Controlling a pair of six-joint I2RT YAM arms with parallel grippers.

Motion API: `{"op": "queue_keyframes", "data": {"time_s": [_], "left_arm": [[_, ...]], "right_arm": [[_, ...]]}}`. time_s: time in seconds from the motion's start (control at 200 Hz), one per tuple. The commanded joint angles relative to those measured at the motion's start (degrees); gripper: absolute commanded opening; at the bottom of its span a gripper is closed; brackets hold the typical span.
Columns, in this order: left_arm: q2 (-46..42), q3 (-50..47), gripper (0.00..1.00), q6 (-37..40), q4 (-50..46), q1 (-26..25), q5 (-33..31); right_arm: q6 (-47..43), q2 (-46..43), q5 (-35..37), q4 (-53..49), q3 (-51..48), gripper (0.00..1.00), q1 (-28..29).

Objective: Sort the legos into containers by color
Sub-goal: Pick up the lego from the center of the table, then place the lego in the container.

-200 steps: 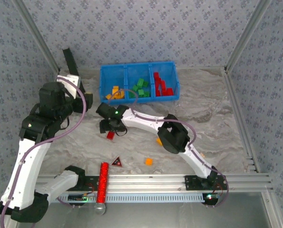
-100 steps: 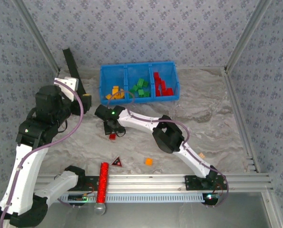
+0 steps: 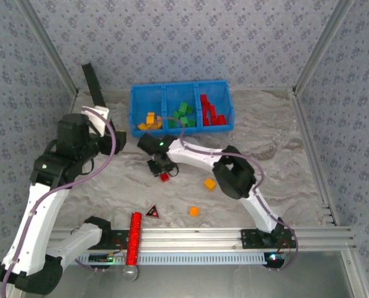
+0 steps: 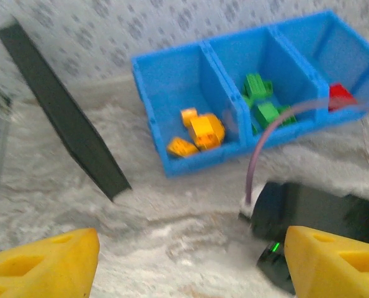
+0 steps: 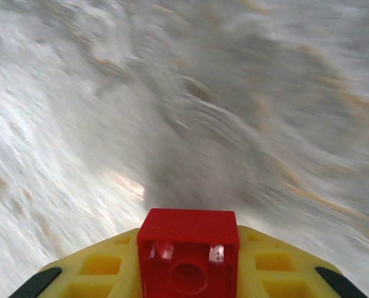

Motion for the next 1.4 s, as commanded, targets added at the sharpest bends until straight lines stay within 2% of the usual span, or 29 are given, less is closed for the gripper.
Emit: {"op": "queue_keyframes", "data": {"time_s": [0.0, 0.115, 0.32, 0.51, 0.645, 0.775, 0.99, 1.134, 1.394], "left_arm": [[2.52, -3.68, 0.78, -1.60, 0.74, -0.78, 7.18], [2.32, -7.59, 0.79, -3.70, 3.52, -5.97, 5.33], [3.33, -11.35, 0.80, -9.20, 6.19, -17.52, -1.85], [8.69, -15.86, 0.90, -18.48, 10.92, -30.47, -6.82], [14.91, -17.51, 0.91, -23.18, 19.11, -38.31, -8.97], [25.25, -12.72, 0.91, -24.39, 20.42, -43.64, -11.17], [37.97, -5.85, 0.92, -25.44, 23.31, -47.84, -9.15], [43.31, -0.99, 0.92, -24.71, 22.76, -48.91, -9.32], [50.52, 4.81, 0.92, -24.04, 20.17, -49.17, -9.58]], "right_arm": [[-16.14, -11.89, 7.48, -3.75, -0.26, 0.26, -4.09], [-22.68, -16.23, 11.66, -4.12, -0.91, 0.26, -8.97], [-28.58, -18.31, 10.14, 2.44, -1.47, 0.26, -19.61], [-28.66, -13.11, 6.65, 8.07, 2.02, 0.26, -28.76], [-28.20, -8.04, 4.53, 10.17, 5.56, 0.26, -32.89], [-27.58, -3.78, 0.57, 12.08, 9.03, 0.26, -36.14], [-26.95, 5.56, -4.38, 12.92, 16.87, 0.26, -39.26], [-28.13, 11.21, -5.17, 11.47, 22.22, 0.32, -39.68], [-29.44, 13.54, -6.36, 11.99, 22.83, 0.42, -40.86]]}}
